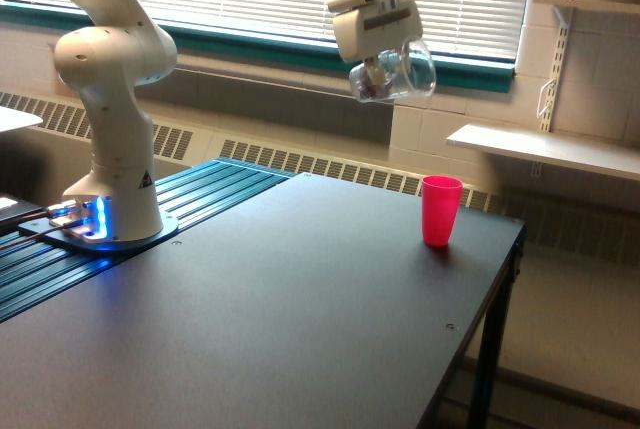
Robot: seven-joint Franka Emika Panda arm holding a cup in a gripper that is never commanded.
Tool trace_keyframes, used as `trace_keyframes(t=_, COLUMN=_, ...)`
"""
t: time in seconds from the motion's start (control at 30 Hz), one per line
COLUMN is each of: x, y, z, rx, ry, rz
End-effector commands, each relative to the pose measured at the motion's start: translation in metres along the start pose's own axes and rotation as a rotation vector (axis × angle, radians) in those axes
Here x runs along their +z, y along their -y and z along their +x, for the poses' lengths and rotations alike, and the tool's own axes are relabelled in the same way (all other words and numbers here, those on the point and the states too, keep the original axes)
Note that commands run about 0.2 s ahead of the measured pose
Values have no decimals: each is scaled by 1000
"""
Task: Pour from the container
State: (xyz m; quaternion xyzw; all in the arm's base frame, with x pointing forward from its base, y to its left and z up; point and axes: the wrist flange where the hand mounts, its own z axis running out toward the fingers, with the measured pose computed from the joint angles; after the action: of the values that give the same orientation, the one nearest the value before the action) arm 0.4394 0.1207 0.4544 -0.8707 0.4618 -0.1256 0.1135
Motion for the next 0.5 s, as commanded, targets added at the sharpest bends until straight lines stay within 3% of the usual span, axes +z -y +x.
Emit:
trace_keyframes(t=0.03, x=5, y=0, z=-52, rx=-12, ry=10, rz=-37)
trace_keyframes(t=0.13, x=15, y=-7, z=-66, rx=-75, ry=-21, rz=-115)
trace_keyframes(t=0.27, x=33, y=-13, z=-87, rx=-89, ry=-6, rz=-185)
trace_keyframes(t=0.5, x=51, y=-9, z=-104, rx=-69, ry=8, rz=-207)
